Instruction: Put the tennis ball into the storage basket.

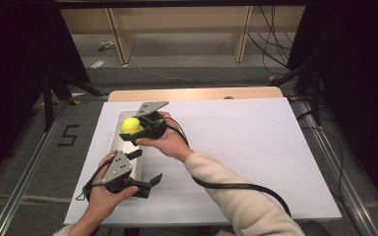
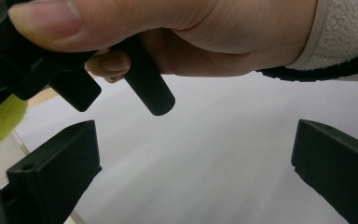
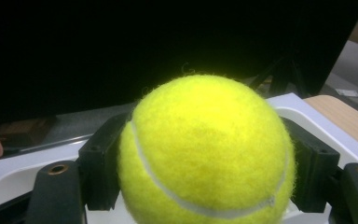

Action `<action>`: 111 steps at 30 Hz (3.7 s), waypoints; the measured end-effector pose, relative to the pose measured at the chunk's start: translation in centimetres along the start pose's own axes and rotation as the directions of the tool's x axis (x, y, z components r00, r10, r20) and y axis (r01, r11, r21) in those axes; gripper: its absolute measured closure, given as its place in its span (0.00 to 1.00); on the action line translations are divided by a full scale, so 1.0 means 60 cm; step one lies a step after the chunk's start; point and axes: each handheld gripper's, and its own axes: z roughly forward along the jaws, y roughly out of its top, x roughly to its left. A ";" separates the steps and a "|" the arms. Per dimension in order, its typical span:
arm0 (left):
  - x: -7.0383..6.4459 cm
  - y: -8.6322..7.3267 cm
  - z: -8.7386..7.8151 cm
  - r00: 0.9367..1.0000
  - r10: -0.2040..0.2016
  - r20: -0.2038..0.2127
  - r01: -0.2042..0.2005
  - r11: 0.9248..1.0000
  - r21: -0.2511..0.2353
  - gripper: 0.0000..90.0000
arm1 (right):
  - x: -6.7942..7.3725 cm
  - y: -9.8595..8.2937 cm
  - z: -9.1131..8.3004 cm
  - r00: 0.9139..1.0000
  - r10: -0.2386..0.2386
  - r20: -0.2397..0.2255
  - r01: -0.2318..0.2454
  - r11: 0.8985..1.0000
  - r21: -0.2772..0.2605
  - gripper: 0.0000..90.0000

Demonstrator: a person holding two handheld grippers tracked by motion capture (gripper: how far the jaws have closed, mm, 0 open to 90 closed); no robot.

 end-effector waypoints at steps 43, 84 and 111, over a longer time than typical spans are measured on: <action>0.000 -0.001 -0.001 1.000 0.001 -0.001 -0.001 1.000 0.001 0.01 | -0.018 -0.003 0.054 1.000 0.003 -0.028 -0.001 0.997 0.073 0.30; 0.000 -0.001 -0.002 1.000 0.001 0.001 -0.001 1.000 0.002 0.01 | -0.009 -0.034 0.084 0.999 0.015 -0.047 -0.007 0.988 0.153 0.30; -0.001 -0.001 -0.001 1.000 0.003 0.002 -0.003 1.000 0.002 0.01 | -0.023 -0.023 0.068 0.998 0.058 -0.029 -0.055 0.995 0.078 0.17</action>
